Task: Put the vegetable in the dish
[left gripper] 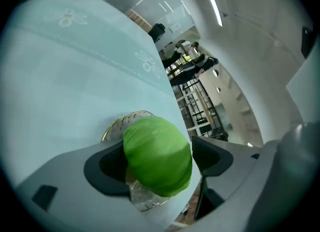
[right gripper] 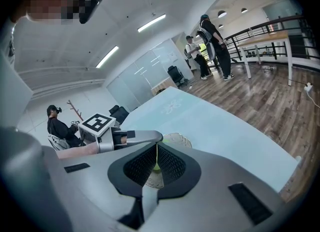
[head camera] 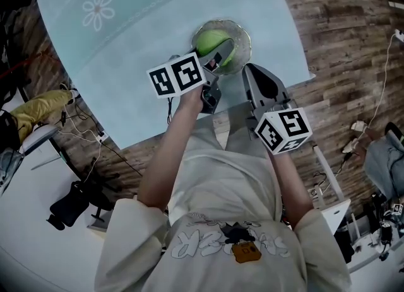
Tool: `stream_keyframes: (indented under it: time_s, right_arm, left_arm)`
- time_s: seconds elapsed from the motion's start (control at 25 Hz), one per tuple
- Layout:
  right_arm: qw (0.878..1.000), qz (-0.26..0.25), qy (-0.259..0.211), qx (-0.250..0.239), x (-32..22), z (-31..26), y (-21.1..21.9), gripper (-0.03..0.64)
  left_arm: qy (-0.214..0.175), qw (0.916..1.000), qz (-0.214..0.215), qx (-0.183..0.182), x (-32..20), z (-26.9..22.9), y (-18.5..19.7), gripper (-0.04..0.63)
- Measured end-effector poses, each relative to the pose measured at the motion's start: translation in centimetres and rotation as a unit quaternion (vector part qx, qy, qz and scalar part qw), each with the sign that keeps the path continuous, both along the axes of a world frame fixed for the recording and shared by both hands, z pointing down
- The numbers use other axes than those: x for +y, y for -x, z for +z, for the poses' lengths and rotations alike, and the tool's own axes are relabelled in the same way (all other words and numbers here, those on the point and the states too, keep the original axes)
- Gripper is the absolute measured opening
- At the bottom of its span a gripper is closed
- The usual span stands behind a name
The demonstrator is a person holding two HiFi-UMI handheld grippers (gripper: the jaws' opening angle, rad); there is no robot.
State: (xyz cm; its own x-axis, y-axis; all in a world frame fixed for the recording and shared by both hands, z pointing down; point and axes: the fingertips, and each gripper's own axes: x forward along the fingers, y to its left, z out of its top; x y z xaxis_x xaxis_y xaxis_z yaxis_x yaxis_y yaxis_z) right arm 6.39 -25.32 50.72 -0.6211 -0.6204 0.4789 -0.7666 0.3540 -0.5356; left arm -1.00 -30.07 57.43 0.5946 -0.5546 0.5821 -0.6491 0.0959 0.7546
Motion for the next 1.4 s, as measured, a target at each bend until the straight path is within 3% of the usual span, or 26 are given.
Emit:
stream_keyframes:
  time_s: [0.08, 0.24, 0.36, 0.44, 0.6, 0.8, 1.08, 1.4]
  right_arm:
    - [1.000, -0.002, 0.000, 0.000, 0.0, 0.0, 0.1, 0.025]
    - [1.000, -0.009, 0.004, -0.001, -0.2, 0.3, 0.1, 0.025]
    - [1.000, -0.012, 0.004, -0.001, -0.2, 0.3, 0.3, 0.025]
    - [1.000, -0.014, 0.006, 0.000, -0.1, 0.3, 0.7, 0.025]
    - [1.000, -0.015, 0.007, 0.000, -0.1, 0.4, 0.7, 0.025]
    - [1.000, -0.009, 0.008, -0.002, 0.0, 0.4, 0.4, 0.025]
    - [1.000, -0.005, 0.008, -0.002, 0.0, 0.2, -0.1, 0.025]
    - [1.000, -0.003, 0.003, 0.000, 0.1, -0.4, -0.5, 0.025]
  left_arm:
    - [-0.003, 0.9995, 0.016, -0.027, 0.2, 0.2, 0.1, 0.387]
    - [0.001, 0.9990, 0.024, -0.037, 0.4, 0.1, -0.2, 0.393]
    - [-0.006, 0.9947, 0.069, -0.075, 1.0, 0.2, -0.6, 0.427]
    - [-0.021, 0.9842, 0.118, -0.131, 1.4, 0.4, -0.5, 0.450]
    - [-0.065, 0.9460, 0.193, -0.252, 1.8, 0.7, 0.1, 0.466]
    - [-0.099, 0.9202, 0.241, -0.292, 2.7, 1.1, -0.7, 0.504]
    - [-0.111, 0.9224, 0.235, -0.286, 2.8, 0.7, -0.7, 0.511]
    - [-0.123, 0.9312, 0.215, -0.268, 2.6, -0.6, -0.5, 0.509]
